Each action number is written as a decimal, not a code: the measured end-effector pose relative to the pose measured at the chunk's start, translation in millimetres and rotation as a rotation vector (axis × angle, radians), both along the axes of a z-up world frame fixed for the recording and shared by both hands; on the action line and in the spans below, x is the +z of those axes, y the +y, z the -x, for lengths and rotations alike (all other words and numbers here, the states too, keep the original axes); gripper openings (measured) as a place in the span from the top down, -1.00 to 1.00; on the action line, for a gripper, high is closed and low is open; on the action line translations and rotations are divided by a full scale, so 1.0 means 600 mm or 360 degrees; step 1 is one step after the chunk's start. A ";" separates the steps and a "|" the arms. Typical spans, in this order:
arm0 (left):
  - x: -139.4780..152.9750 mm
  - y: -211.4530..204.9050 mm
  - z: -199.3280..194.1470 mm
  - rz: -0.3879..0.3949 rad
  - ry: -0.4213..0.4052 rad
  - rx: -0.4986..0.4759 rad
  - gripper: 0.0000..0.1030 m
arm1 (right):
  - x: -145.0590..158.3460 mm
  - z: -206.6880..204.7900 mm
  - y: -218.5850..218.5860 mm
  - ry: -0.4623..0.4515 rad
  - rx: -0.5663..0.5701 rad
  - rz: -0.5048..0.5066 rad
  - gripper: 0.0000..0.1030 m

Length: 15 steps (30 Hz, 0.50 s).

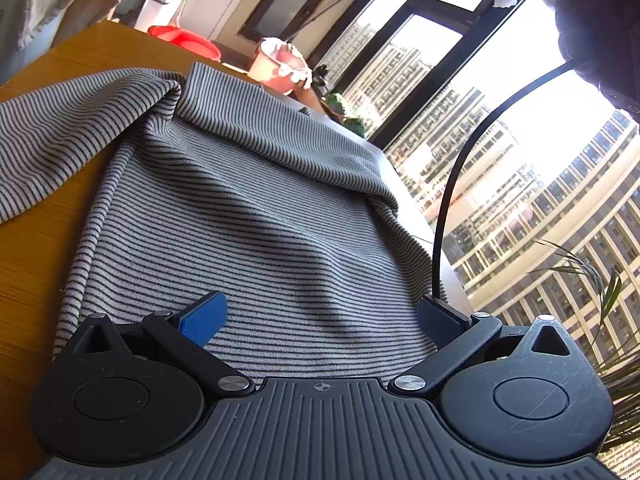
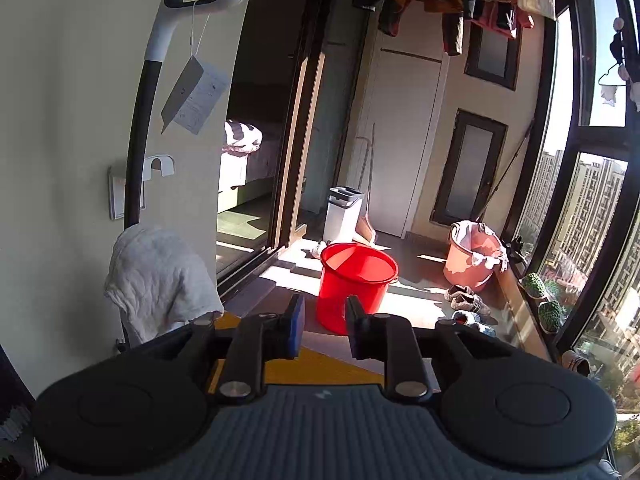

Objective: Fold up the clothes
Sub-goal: 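Lay the held sleeve across the sweater body and open the right gripper, then grasp the other sleeve and side with the left gripper and lift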

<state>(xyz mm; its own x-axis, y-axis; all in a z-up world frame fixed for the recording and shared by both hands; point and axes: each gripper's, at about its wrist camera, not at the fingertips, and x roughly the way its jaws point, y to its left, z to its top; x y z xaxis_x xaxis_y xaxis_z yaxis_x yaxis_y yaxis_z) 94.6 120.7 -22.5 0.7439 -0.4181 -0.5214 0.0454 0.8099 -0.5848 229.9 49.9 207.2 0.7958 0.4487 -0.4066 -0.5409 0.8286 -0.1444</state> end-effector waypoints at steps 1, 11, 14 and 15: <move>-0.001 0.001 0.001 0.0012 -0.0007 0.0004 -1.00 | -0.001 0.002 -0.011 0.0013 -0.0006 -0.0017 0.47; -0.012 0.005 0.006 0.0084 -0.0066 0.0037 -1.00 | -0.071 0.058 -0.193 0.0273 -0.0008 -0.0343 0.07; -0.005 -0.003 0.007 0.0028 -0.0057 0.0047 -1.00 | -0.113 0.096 -0.230 0.0391 0.0101 -0.0508 -0.14; 0.000 0.001 0.011 0.0037 -0.0043 0.0059 -1.00 | -0.130 0.111 -0.238 0.0425 0.0146 -0.0564 -0.20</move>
<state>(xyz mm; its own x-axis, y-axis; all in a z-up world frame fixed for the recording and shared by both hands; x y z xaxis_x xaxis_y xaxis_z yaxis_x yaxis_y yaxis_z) 87.8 121.2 -22.5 0.7728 -0.4017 -0.4913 0.0316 0.7976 -0.6024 163.3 -93.1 129.4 0.6341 0.6612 -0.4009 -0.5943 0.7484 0.2944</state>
